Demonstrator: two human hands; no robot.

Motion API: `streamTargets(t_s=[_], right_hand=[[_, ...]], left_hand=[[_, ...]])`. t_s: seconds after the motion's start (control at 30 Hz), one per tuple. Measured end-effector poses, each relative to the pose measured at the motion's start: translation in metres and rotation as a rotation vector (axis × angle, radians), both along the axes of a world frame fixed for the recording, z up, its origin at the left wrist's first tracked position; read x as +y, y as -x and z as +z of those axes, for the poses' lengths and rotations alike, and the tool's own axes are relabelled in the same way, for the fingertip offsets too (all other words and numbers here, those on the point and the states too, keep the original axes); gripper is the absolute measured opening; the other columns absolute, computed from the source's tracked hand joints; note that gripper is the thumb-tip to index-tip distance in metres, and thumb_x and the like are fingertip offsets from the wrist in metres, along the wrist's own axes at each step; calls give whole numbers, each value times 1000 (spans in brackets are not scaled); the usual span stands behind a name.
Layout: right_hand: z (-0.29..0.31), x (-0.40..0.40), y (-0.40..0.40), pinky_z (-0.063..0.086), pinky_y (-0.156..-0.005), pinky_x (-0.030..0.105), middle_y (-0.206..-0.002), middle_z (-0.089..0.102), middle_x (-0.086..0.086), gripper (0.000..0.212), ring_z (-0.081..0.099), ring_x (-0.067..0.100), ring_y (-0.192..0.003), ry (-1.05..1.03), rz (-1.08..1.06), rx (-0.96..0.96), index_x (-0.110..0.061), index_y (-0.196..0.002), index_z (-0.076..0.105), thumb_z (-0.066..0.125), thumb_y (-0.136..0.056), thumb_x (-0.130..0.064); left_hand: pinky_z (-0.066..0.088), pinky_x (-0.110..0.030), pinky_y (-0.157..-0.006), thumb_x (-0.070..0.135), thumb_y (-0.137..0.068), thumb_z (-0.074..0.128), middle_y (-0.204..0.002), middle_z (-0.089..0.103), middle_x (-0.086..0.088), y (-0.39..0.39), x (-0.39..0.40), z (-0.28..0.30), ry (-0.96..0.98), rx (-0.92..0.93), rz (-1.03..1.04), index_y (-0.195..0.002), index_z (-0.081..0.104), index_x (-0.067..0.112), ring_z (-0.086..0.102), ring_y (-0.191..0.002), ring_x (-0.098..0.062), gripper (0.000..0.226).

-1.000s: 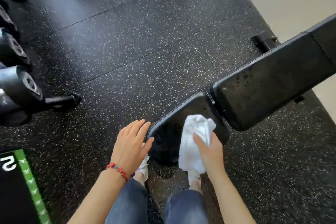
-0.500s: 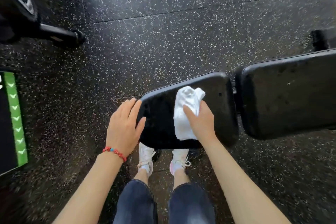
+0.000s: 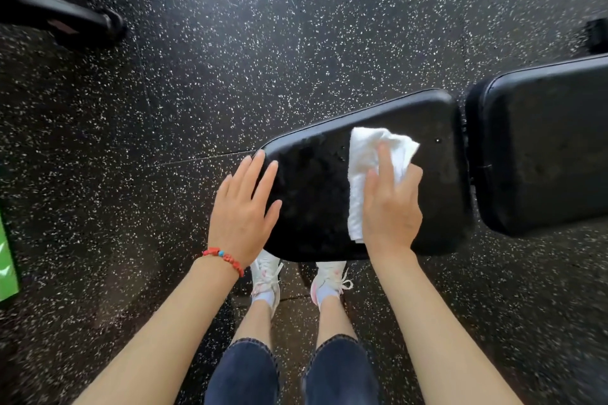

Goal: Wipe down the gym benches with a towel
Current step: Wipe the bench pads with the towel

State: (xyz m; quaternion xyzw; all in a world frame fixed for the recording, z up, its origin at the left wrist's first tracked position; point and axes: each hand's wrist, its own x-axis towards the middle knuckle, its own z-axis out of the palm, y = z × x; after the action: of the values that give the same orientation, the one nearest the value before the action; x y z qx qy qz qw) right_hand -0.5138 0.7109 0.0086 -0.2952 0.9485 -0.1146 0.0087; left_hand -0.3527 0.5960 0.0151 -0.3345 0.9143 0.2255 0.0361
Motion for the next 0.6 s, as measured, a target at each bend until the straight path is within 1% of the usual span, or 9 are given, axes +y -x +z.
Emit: streamTargets(t_s=[0.03, 0.1, 0.17, 0.27, 0.37, 0.5, 0.6], right_hand=[[-2, -7, -1, 46, -38, 27, -84, 54, 21, 38, 48, 24, -53, -1, -21, 8, -9, -121, 58, 65, -84, -9], [-6, -28, -4, 52, -41, 31, -92, 58, 27, 37, 57, 28, -56, 12, -59, -1, -7, -122, 58, 62, -87, -16], [-11, -51, -4, 52, -42, 30, -96, 61, 27, 35, 61, 28, -60, 31, -38, 31, -8, -120, 60, 58, -88, -22], [-15, -68, 0, 48, -39, 25, -82, 62, 16, 31, 57, 20, -54, 52, 5, 165, -13, -114, 65, 58, -87, -27], [-16, -55, -17, 44, -38, 23, -72, 59, 8, 31, 50, 14, -49, 23, 78, 279, -15, -114, 66, 60, -87, -29], [-15, -48, -47, 41, -36, 22, -72, 60, 7, 35, 46, 12, -47, -4, 267, 235, -13, -118, 63, 61, -86, -29], [-11, -46, -34, 38, -37, 21, -70, 61, 5, 32, 48, 12, -46, 5, 370, 295, -16, -111, 68, 61, -84, -33]], left_hand=[[40, -55, -98, 15, -87, 62, -141, 41, -22, -1, -1, -3, -2, 5, -7, -133, 46, 0, 40, -129, -39, 51], [39, -55, -100, 23, -91, 49, -143, 39, -21, -3, -2, -7, -8, 18, -15, -134, 44, 1, 37, -131, -37, 49], [38, -55, -101, 27, -91, 42, -143, 38, -20, -5, -3, -9, -14, 30, -25, -135, 43, 2, 36, -132, -37, 51], [38, -54, -101, 28, -91, 41, -144, 37, -20, -6, -4, -12, -3, 53, -40, -136, 41, 2, 34, -133, -36, 52], [37, -53, -103, 27, -91, 41, -145, 36, -20, -10, -5, -13, -10, 69, -41, -137, 38, 0, 33, -134, -35, 53], [38, -55, -101, 25, -91, 41, -143, 37, -22, -17, -3, -13, -6, 80, -29, -135, 39, -5, 35, -132, -35, 54], [37, -55, -102, 26, -91, 41, -144, 36, -21, -21, 1, -13, 3, 63, -11, -135, 38, -4, 35, -133, -35, 54]])
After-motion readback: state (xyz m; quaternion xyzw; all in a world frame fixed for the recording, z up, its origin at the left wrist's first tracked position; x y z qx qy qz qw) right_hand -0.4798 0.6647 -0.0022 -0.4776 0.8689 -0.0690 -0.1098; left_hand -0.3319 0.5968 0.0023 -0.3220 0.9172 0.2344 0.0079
